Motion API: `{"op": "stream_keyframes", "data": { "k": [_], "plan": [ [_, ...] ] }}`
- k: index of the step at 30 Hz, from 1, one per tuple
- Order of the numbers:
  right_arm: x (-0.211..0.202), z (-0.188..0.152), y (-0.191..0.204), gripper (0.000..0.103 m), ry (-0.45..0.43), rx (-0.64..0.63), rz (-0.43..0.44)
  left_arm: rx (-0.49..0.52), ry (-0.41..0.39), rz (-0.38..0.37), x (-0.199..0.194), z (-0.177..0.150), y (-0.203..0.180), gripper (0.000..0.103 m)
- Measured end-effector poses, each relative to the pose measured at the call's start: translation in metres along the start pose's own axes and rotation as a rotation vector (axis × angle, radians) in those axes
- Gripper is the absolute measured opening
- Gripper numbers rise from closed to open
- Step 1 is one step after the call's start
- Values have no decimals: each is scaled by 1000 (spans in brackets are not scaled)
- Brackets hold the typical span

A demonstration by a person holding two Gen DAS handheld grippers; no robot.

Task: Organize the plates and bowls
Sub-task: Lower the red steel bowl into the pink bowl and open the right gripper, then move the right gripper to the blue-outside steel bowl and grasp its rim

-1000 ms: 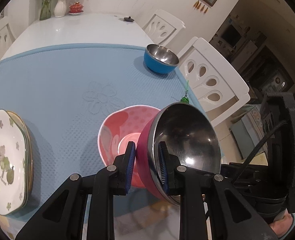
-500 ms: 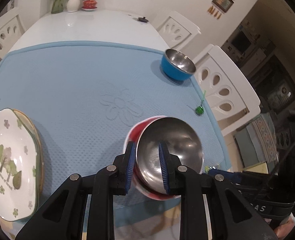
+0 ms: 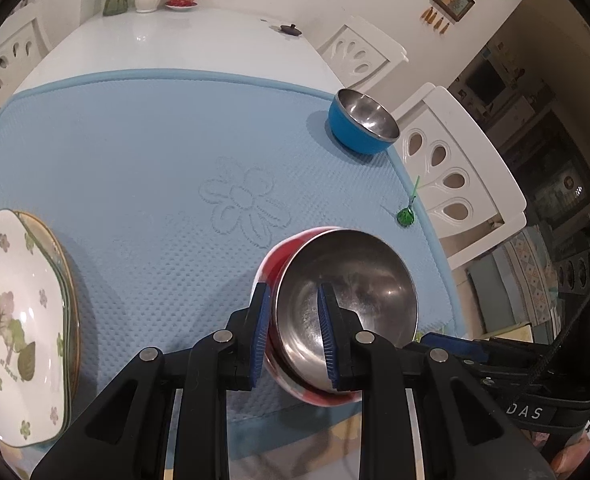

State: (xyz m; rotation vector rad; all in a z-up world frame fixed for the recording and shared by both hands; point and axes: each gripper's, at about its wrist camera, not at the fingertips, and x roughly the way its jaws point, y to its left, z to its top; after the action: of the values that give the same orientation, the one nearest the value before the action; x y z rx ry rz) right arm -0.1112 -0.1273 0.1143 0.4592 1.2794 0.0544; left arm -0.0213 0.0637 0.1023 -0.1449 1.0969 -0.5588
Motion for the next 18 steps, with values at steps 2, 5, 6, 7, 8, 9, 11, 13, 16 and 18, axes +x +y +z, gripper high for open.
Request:
{"op": "stream_keyframes", "data": {
  "k": [2, 5, 6, 7, 8, 9, 11, 13, 16, 18],
  "plan": [
    [-1, 3, 2, 36, -3, -4, -1, 1, -3, -5, 0, 4, -1, 21],
    [-5, 9, 6, 36, -18, -18, -7, 5, -11, -10, -1, 12, -4, 21],
    [-7, 11, 8, 36, -24, -24, -10, 7, -13, -13, -1, 15, -4, 21],
    [-8, 14, 9, 36, -28, -27, -11, 10, -16, -15, -1, 19, -5, 21],
    [-9, 16, 10, 36, -32, -29, -11, 13, -18, -16, 0, 22, -6, 21],
    [-10, 19, 11, 36, -35, -30, -10, 17, -21, -18, 0, 26, -7, 21],
    [-10, 25, 12, 36, -37, -29, -6, 28, -25, -23, 0, 34, -9, 21],
    [-11, 30, 13, 36, -41, -25, -2, 38, -26, -24, 0, 42, -11, 21],
    [-11, 41, 12, 36, -44, -13, 5, 54, -30, -21, 2, 58, -12, 21],
    [-13, 51, 9, 36, -50, 2, 11, 65, -33, -21, 3, 70, -13, 21]
  ]
}}
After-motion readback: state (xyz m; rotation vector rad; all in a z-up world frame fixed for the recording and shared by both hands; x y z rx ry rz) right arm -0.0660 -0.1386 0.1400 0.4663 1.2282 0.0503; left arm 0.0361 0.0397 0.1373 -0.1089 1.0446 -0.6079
